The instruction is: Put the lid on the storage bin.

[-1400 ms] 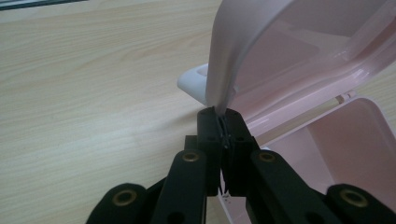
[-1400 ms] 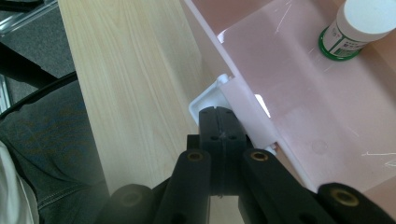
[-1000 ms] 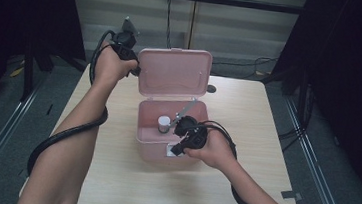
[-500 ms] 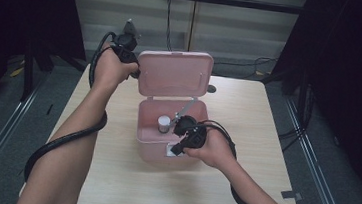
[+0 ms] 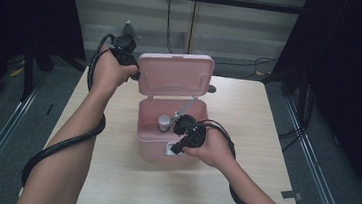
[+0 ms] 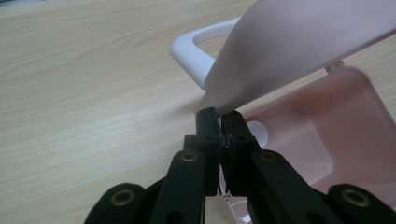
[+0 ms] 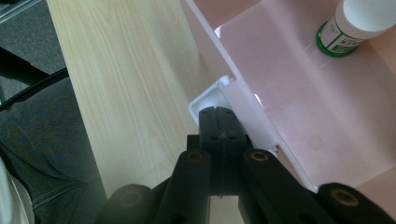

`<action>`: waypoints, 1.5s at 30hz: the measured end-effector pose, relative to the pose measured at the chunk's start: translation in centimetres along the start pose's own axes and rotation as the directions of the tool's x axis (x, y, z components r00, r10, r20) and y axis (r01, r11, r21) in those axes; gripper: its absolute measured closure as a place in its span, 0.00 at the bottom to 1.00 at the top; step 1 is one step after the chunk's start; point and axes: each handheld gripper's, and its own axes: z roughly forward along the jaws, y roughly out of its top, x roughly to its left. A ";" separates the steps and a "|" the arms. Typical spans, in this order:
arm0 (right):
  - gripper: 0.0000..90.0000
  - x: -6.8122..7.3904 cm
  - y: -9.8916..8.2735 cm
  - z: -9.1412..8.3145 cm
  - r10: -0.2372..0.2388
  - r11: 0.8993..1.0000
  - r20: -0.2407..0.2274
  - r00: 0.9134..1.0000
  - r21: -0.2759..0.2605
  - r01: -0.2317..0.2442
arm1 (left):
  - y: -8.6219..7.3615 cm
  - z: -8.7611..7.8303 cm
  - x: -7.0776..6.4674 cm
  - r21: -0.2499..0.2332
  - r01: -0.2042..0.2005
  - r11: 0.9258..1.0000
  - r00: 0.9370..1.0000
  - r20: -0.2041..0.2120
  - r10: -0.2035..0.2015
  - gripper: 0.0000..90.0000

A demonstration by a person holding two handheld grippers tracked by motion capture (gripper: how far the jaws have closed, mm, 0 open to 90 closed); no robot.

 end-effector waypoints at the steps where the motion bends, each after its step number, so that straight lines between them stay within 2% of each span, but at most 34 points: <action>1: 1.00 0.0 0.0 0.0 0.006 1.000 -0.001 1.000 -0.003 -0.006 | -0.1 0.0 0.0 -0.002 -0.004 1.000 1.000 -0.002 0.004 0.96; 8: 1.00 -0.1 0.1 0.1 0.004 1.000 0.005 1.000 -0.009 -0.004 | -0.5 -0.1 -0.1 -0.005 -0.001 1.000 1.000 0.004 0.001 0.97; 10: 1.00 -0.1 0.1 0.2 0.012 1.000 0.009 1.000 -0.021 -0.012 | -0.7 0.0 0.0 -0.003 0.010 1.000 0.999 0.041 -0.010 1.00; 11: 1.00 -0.1 0.2 0.2 0.007 1.000 0.011 1.000 -0.017 -0.007 | -0.8 0.1 -0.2 -0.016 -0.003 1.000 0.999 0.033 0.003 1.00; 13: 1.00 0.0 0.2 0.2 0.009 1.000 0.010 1.000 -0.014 -0.009 | -0.9 0.3 -0.2 -0.006 -0.011 1.000 0.999 0.038 0.012 1.00; 17: 1.00 0.0 0.2 0.2 0.014 1.000 0.012 1.000 -0.014 -0.014 | -1.1 0.8 -0.1 0.005 -0.005 1.000 0.999 0.053 0.005 1.00; 21: 1.00 -0.1 0.2 0.2 0.011 1.000 0.010 1.000 -0.015 -0.011 | -1.2 0.9 0.1 0.014 0.006 1.000 0.999 0.048 -0.006 1.00; 22: 1.00 -0.1 0.2 0.2 0.008 1.000 0.008 1.000 -0.015 -0.008 | -1.2 0.8 0.3 0.013 0.000 1.000 0.999 0.043 -0.001 1.00; 25: 1.00 -0.1 0.2 0.2 0.007 1.000 0.008 1.000 -0.015 -0.007 | -1.2 0.6 1.1 0.015 0.019 1.000 0.999 0.027 -0.019 1.00; 31: 1.00 -0.1 0.2 0.2 0.004 1.000 0.010 1.000 -0.017 -0.004 | -0.1 0.6 3.3 -0.039 0.057 0.998 0.998 0.001 -0.057 0.99; 34: 1.00 -0.3 0.2 0.2 0.009 1.000 -0.004 1.000 -0.020 -0.009 | 1.0 1.0 3.9 -0.085 0.059 0.995 0.998 0.011 -0.058 0.98; 36: 1.00 -0.3 0.2 0.2 0.004 1.000 -0.004 1.000 -0.018 -0.004 | 1.6 1.5 3.9 -0.115 0.075 0.991 0.996 0.059 -0.069 0.98; 38: 1.00 -0.4 0.2 0.2 0.003 1.000 -0.003 1.000 -0.018 -0.003 | 2.1 2.0 3.6 -0.118 0.061 0.991 0.996 0.070 -0.053 0.96; 39: 1.00 -0.4 0.2 0.2 0.004 1.000 -0.003 1.000 -0.018 -0.004 | 2.3 2.1 3.4 -0.116 0.067 0.991 0.994 0.095 -0.056 0.96; 41: 1.00 -0.5 0.3 0.2 0.000 1.000 -0.002 1.000 -0.016 0.000 | 2.4 2.1 3.1 -0.114 0.054 0.992 0.995 0.085 -0.044 0.98; 43: 1.00 -0.6 0.4 0.2 -0.004 1.000 0.001 1.000 -0.015 0.004 | 2.3 2.0 3.1 -0.104 0.061 0.993 0.992 0.120 -0.048 0.99; 45: 1.00 -0.6 0.4 0.2 -0.004 1.000 -0.002 1.000 -0.013 0.004 | 2.2 2.0 3.1 -0.105 0.062 0.992 0.990 0.129 -0.049 1.00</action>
